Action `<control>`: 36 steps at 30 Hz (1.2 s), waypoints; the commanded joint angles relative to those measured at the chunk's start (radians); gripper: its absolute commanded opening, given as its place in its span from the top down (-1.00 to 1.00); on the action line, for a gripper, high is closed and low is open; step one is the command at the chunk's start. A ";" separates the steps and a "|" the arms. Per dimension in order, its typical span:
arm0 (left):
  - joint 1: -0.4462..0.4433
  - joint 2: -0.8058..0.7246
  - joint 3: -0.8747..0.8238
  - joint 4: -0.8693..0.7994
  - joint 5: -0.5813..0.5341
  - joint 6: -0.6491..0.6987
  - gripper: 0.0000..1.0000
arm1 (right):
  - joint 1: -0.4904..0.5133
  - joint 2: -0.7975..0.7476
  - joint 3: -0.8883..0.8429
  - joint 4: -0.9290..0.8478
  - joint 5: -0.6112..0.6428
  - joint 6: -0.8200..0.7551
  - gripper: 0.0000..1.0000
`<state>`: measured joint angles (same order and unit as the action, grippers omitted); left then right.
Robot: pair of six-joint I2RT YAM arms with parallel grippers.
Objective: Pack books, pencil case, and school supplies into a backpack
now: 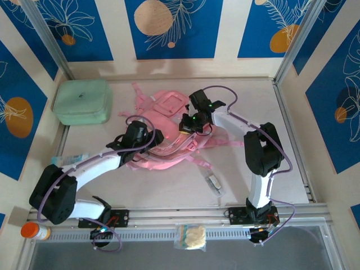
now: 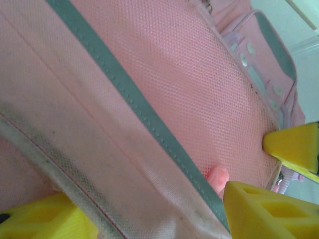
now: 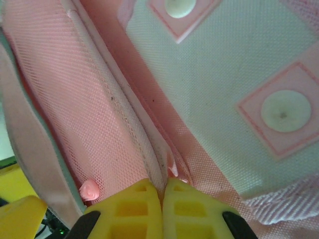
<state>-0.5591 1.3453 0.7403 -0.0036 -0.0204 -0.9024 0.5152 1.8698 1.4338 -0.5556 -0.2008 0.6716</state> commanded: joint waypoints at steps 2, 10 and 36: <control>0.037 0.028 0.084 0.053 0.026 0.064 -0.30 | 0.002 -0.134 -0.047 0.066 -0.025 0.094 1.00; 0.124 0.090 0.195 0.005 0.135 0.127 -0.40 | 0.082 -0.216 -0.169 0.233 0.067 0.247 1.00; -0.385 0.016 0.193 -0.418 -0.572 0.050 -0.99 | 0.122 -0.204 -0.209 0.302 0.140 0.439 1.00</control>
<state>-0.9203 1.3369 0.8856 -0.4076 -0.4641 -0.8146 0.6174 1.6772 1.1965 -0.3065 -0.0441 1.0874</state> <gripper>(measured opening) 0.994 0.050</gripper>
